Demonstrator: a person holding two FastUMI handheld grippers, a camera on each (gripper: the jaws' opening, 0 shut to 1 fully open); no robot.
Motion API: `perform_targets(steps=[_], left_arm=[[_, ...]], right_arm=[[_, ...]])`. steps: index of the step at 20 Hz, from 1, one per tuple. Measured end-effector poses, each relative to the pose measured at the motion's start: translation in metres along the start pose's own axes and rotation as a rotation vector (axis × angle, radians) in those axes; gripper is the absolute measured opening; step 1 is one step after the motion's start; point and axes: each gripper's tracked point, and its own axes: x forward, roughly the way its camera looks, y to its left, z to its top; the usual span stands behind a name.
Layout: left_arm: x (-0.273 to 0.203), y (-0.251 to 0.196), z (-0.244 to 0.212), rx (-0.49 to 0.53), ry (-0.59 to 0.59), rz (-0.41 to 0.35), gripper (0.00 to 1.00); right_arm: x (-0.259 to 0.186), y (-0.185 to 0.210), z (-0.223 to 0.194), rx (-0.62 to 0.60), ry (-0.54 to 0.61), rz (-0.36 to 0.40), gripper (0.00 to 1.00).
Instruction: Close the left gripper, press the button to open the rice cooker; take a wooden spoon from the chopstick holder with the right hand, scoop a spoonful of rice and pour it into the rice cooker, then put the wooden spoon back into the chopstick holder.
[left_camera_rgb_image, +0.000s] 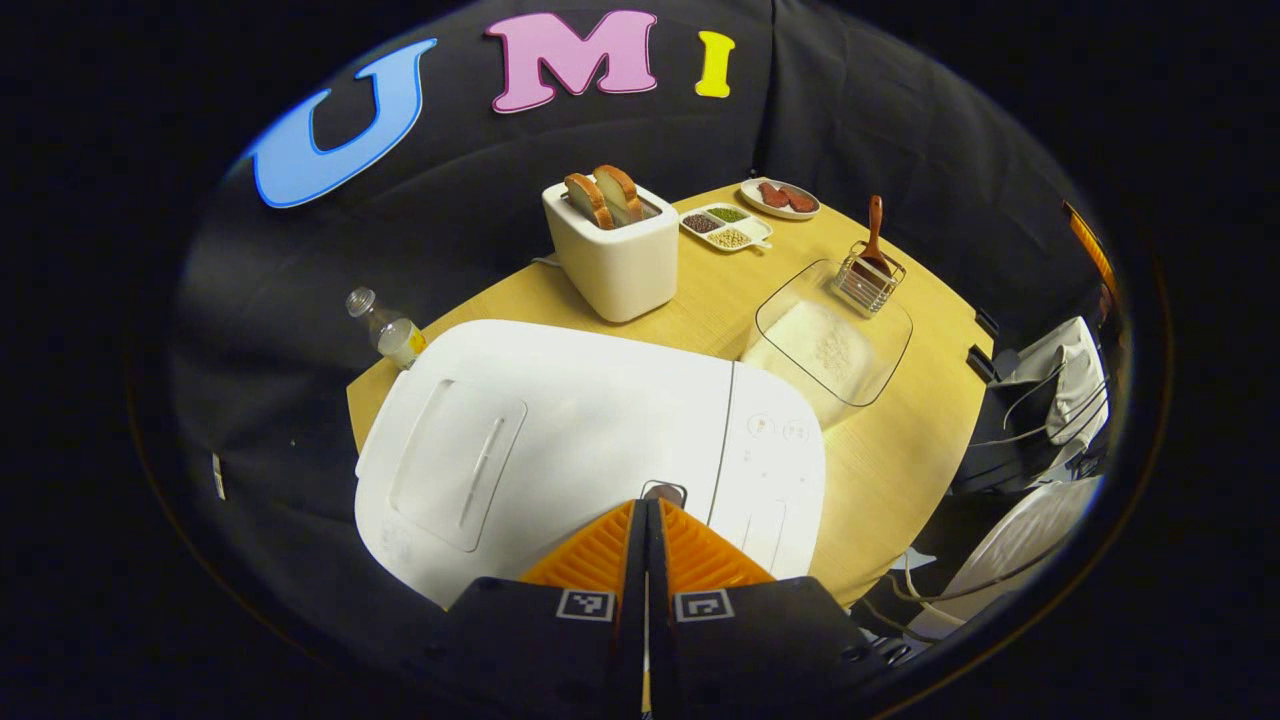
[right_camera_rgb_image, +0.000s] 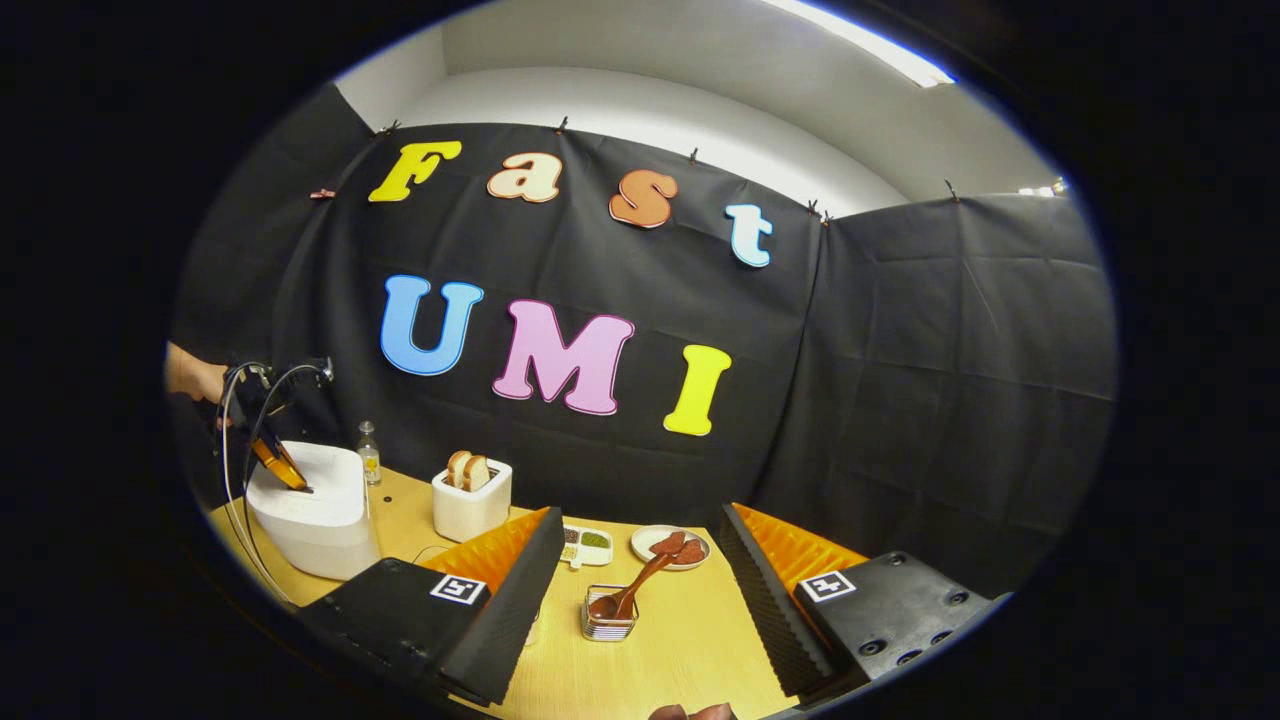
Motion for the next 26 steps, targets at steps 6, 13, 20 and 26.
perform_targets(steps=[6,13,20,26], left_arm=[[-0.049,0.030,0.044,0.067,-0.223,0.260,0.09],[-0.171,0.079,0.087,0.040,-0.630,0.717,0.68],[-0.215,0.052,0.067,-0.095,-0.871,0.771,0.96],[-0.205,0.020,0.056,-0.246,-0.918,0.734,0.96]], right_arm=[[-0.002,-0.006,-0.003,-0.009,0.003,-0.010,0.97],[-0.001,-0.009,-0.016,-0.012,0.029,-0.013,0.96],[0.005,-0.004,-0.021,-0.026,0.033,0.001,0.98],[0.018,-0.001,-0.036,-0.015,0.054,0.025,0.98]])
